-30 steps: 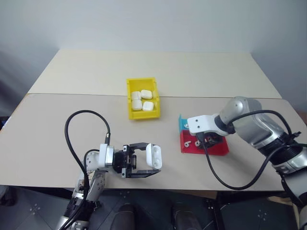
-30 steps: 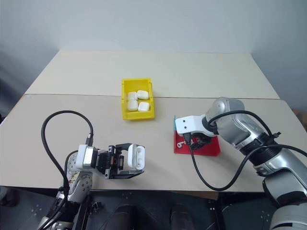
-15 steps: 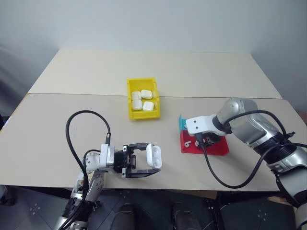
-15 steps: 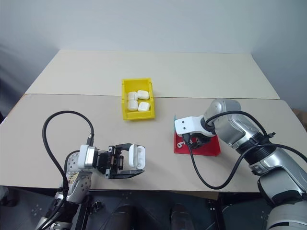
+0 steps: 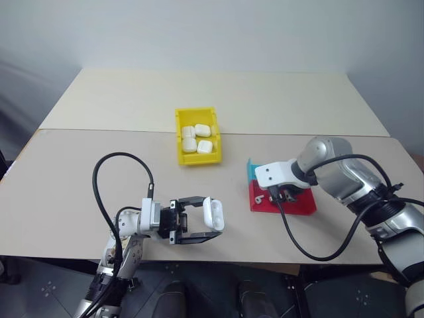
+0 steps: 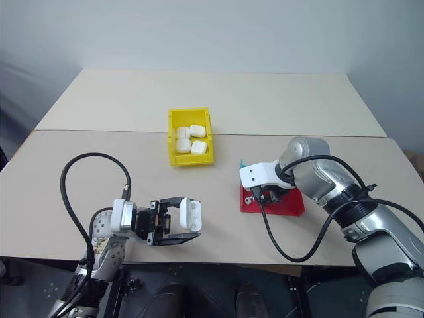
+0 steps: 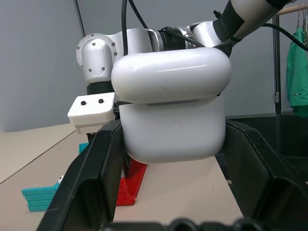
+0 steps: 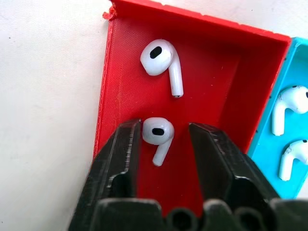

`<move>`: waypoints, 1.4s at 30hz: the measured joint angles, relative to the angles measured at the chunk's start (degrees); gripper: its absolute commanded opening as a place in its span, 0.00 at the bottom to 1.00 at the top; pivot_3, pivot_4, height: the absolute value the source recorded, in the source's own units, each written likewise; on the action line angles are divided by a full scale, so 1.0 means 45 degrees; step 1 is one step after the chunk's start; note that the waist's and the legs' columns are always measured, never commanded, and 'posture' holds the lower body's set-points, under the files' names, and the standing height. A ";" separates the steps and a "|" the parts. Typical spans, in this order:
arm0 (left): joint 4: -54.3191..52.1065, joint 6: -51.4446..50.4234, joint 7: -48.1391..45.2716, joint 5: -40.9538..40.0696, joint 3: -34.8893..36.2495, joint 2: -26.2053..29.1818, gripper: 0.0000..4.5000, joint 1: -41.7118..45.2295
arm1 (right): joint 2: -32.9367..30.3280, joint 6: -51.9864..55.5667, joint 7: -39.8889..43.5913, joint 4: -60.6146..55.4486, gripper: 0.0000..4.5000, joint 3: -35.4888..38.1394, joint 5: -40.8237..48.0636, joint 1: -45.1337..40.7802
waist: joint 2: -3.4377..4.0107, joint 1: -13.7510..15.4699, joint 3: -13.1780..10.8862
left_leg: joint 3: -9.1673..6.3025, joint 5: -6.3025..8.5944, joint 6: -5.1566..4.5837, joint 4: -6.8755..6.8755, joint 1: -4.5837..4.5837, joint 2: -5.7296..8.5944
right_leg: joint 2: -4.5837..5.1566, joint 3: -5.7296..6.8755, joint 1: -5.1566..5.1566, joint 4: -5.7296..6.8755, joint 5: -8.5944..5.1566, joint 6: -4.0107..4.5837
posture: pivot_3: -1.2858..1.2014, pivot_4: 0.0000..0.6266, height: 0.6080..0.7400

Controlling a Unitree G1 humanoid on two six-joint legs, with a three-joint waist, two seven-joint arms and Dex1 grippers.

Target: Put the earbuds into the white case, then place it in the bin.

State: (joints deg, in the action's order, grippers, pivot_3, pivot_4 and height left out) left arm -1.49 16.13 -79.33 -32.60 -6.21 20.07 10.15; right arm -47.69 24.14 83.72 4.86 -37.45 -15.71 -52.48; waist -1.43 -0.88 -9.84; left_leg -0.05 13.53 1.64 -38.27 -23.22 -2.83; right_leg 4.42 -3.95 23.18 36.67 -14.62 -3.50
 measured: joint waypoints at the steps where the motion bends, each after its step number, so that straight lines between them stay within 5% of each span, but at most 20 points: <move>1: 0.0000 0.0000 0.0006 0.0031 0.0000 0.0011 0.63 -0.0001 | 0.0000 -0.0024 0.0000 0.0008 0.46 0.0000 -0.0006 0.0006 | 0.0000 0.0000 0.0000 | 0.0001 0.0000 0.0000 0.0000 0.0000 0.0000 | 0.0000 0.0000 0.0000 0.0000 0.0000 0.0000 | 0.52 0.24 1.00; 3: 0.0000 0.0000 0.0020 0.0118 0.0000 0.0018 0.63 -0.0002 | -0.0001 -0.0064 0.0004 0.0024 0.46 0.0002 -0.0007 0.0055 | 0.0000 -0.0002 0.0000 | 0.0001 0.0000 0.0000 0.0000 0.0000 0.0000 | 0.0000 0.0000 0.0000 -0.0001 0.0000 0.0000 | 0.52 0.24 1.00; 9: 0.0000 0.0000 0.0071 0.0221 -0.0004 0.0018 0.63 -0.0006 | 0.0000 -0.0089 0.0007 0.0024 0.14 0.0006 -0.0068 0.0171 | 0.0000 -0.0004 0.0000 | 0.0001 0.0000 0.0000 0.0000 0.0003 0.0000 | 0.0000 0.0000 0.0000 0.0001 0.0000 0.0000 | 0.52 0.24 1.00; 24: -0.0045 -0.0086 0.0283 0.0181 -0.0053 0.0018 0.63 0.0059 | -0.0183 0.0609 0.0053 -0.1308 0.14 0.1392 0.0429 0.0485 | 0.0002 0.0008 -0.0001 | -0.0001 0.0000 0.0000 0.0000 -0.0005 0.0000 | 0.0000 0.0000 0.0006 0.0003 0.0000 0.0000 | 0.52 0.24 1.00; 31: -0.1435 -0.1801 0.0825 -0.1091 -0.0007 -0.0044 0.63 0.0611 | -0.0366 0.3439 -0.0790 -0.5088 0.14 0.7524 0.4399 0.1584 | 0.0000 0.0111 -0.0001 | -0.0014 0.0002 -0.0003 -0.0004 -0.0009 0.0002 | 0.0002 0.0008 -0.0013 -0.0001 -0.0001 -0.0003 | 0.52 0.24 1.00; 36: -0.1749 -0.2784 0.1008 -0.1888 -0.0005 -0.0584 0.63 0.1535 | 0.1719 0.4584 -0.2098 -0.7337 0.14 1.2425 0.9069 0.3015 | -0.0003 0.0092 0.0000 | -0.0020 0.0004 -0.0007 -0.0014 0.0000 0.0002 | -0.0001 0.0008 -0.0030 0.0006 -0.0001 -0.0003 | 0.52 0.24 1.00; 42: -0.1695 -0.3415 0.0806 -0.2168 -0.0357 -0.1411 0.63 0.2500 | 0.3388 0.4757 -0.4074 -0.8593 0.14 1.3683 1.3081 0.4041 | -0.0002 -0.0041 0.0004 | -0.0016 0.0005 -0.0009 -0.0013 0.0013 0.0003 | -0.0004 -0.0001 -0.0032 0.0012 -0.0001 -0.0003 | 0.52 0.24 1.00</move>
State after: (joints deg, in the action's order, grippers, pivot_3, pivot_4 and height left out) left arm -9.12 0.76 -75.70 -42.35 -7.82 13.72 21.40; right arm -32.44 45.55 65.39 -33.81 24.12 43.15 -34.30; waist -1.44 -1.06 -9.82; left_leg -0.12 13.55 1.60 -38.33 -23.17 -2.82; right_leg 4.40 -3.96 23.03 36.73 -14.63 -3.52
